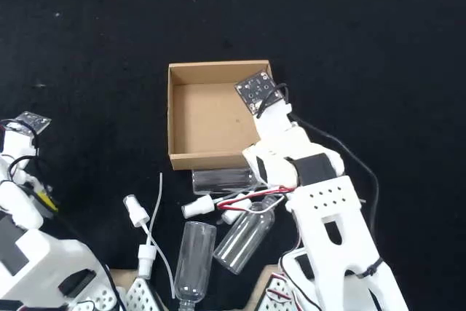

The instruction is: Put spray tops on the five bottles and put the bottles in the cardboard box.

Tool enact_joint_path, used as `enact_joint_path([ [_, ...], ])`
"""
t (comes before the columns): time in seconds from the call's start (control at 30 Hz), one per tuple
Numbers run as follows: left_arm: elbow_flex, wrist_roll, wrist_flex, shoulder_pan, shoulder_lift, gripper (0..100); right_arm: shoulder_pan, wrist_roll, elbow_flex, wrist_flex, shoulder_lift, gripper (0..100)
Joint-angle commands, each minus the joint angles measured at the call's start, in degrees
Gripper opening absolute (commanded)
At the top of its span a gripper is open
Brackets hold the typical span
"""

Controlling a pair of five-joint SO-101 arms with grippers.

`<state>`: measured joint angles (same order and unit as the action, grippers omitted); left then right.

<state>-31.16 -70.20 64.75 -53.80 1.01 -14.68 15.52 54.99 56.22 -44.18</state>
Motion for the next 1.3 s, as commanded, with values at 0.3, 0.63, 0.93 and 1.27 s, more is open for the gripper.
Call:
enact_joint_path([
  [0.3, -4.7, 12.1, -6.1, -3.3, 13.9, 3, -14.6, -0.3, -5.8, -0.9, -1.5, 18.4],
  [0.63, -7.9, 22.1, -12.1, -8.4, 18.9, 3, -33.3, -2.6, -8.7, -1.1, 0.0, 18.3],
  [0.93, -7.5, 30.2, -12.0, -19.6, 24.0, 3, -43.5, -13.9, -21.0, -5.5, 20.6, 13.9],
  [1.27, -6.5, 35.9, -12.0, -23.8, 24.4, 3, -46.8, -26.0, -25.1, -14.2, 38.1, 13.5],
])
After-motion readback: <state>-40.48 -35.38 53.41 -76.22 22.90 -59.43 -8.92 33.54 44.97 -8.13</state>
